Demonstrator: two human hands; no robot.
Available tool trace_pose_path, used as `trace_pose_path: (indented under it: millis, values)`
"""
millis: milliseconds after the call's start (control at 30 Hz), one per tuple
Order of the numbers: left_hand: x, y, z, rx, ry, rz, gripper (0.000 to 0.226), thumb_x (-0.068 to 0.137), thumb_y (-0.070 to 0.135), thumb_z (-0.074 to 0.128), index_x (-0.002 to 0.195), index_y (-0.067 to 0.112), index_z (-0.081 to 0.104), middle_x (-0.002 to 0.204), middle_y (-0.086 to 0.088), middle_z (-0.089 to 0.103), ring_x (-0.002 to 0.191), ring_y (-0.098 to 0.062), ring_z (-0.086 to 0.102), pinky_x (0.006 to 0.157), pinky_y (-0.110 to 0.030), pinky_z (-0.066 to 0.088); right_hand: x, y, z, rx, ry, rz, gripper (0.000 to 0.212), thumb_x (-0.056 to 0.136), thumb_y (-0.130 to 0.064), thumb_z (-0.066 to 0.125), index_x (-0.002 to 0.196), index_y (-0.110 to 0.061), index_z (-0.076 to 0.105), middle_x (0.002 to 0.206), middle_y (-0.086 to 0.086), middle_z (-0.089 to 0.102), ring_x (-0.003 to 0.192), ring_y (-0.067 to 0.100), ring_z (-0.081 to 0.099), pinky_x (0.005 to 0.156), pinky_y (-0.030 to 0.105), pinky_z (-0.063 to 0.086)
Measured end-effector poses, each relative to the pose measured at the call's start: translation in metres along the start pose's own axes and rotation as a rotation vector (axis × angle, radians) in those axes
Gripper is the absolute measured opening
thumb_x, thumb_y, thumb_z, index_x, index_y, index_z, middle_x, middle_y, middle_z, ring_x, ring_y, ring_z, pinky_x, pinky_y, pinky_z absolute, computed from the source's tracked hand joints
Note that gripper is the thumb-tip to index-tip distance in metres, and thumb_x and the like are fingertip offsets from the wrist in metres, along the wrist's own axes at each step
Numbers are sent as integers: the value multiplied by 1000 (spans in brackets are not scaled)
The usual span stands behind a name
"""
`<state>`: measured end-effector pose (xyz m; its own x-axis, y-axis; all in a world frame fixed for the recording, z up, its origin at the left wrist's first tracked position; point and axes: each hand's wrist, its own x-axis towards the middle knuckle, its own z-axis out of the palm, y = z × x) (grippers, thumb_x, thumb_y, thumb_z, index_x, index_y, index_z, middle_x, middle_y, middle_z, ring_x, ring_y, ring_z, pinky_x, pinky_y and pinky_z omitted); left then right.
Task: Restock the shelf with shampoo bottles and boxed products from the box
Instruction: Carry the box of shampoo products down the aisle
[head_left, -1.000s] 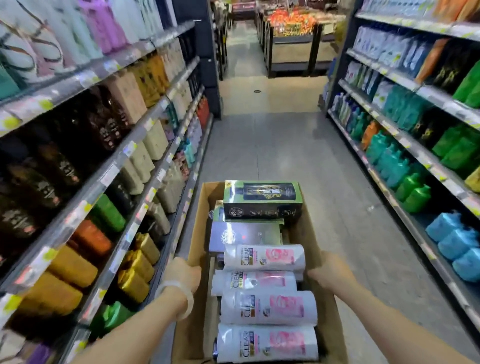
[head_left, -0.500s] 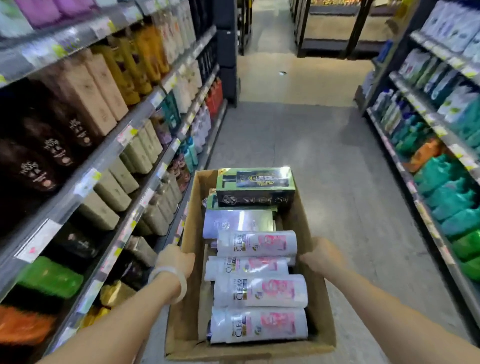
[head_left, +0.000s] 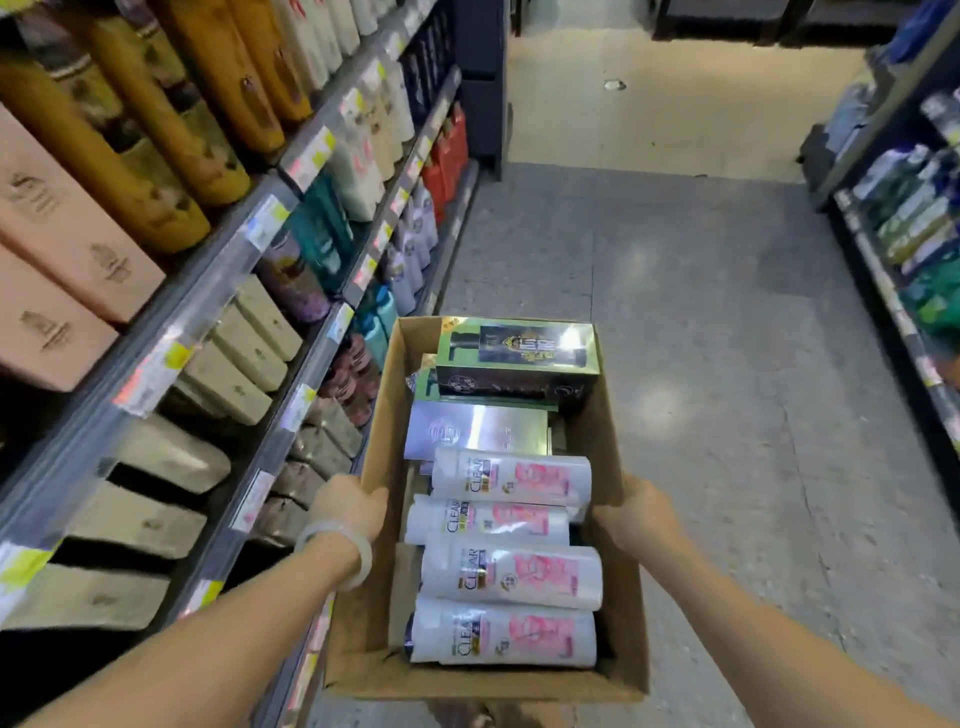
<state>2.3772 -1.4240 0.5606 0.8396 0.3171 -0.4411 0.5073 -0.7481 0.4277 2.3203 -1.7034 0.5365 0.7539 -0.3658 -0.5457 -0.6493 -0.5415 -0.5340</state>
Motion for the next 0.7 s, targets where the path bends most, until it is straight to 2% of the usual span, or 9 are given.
trace_pose_path:
  millis: [133, 200, 333, 400, 500, 633, 700]
  values:
    - [79, 34, 18, 33, -14, -14, 27, 86, 21, 59, 73, -3, 61, 80, -23, 67, 76, -36, 63, 57, -29, 39, 83, -27, 11, 61, -9, 21, 6, 79, -9, 59, 80, -15, 59, 79, 10, 65, 65, 20, 58, 53, 27, 43]
    - [126, 48, 35, 24, -5, -30, 29, 87, 20, 59, 67, -1, 58, 80, -25, 67, 75, -37, 63, 59, -32, 41, 130, -39, 21, 97, -5, 46, 8, 80, -11, 58, 78, -19, 58, 75, 7, 65, 63, 18, 57, 53, 26, 43]
    - [221, 69, 79, 5, -5, -60, 27, 87, 18, 59, 72, -4, 64, 72, -20, 65, 68, -32, 60, 59, -32, 42, 226, -52, 50, 93, 27, 62, 11, 84, -22, 56, 83, -33, 53, 77, 1, 64, 73, 21, 61, 69, 37, 53]
    - [268, 73, 106, -9, -14, -64, 26, 87, 18, 59, 73, -4, 64, 68, -17, 62, 65, -29, 57, 59, -32, 40, 274, -53, 70, 64, 23, 77, 15, 86, -26, 55, 89, -39, 50, 76, -4, 62, 73, 18, 62, 67, 36, 52]
    - [342, 71, 156, -32, -32, -62, 24, 86, 19, 60, 77, -3, 65, 77, -24, 67, 74, -35, 62, 63, -36, 45, 348, -44, 106, 74, 48, 99, 18, 85, -23, 57, 101, -32, 55, 72, -7, 57, 67, 14, 57, 61, 31, 45]
    - [432, 59, 226, 35, -31, -34, 28, 87, 24, 60, 82, -3, 65, 86, -26, 67, 84, -39, 63, 68, -38, 47, 441, -22, 158, 49, 56, 97, 22, 84, -19, 58, 106, -18, 60, 89, 8, 69, 78, 27, 64, 69, 41, 54]
    - [469, 51, 258, 46, -24, -22, 28, 86, 24, 60, 82, -3, 64, 89, -27, 67, 86, -40, 62, 66, -36, 45, 483, -10, 182, 8, 62, 85, 18, 83, -17, 58, 100, -18, 60, 83, 7, 66, 70, 24, 61, 60, 35, 51]
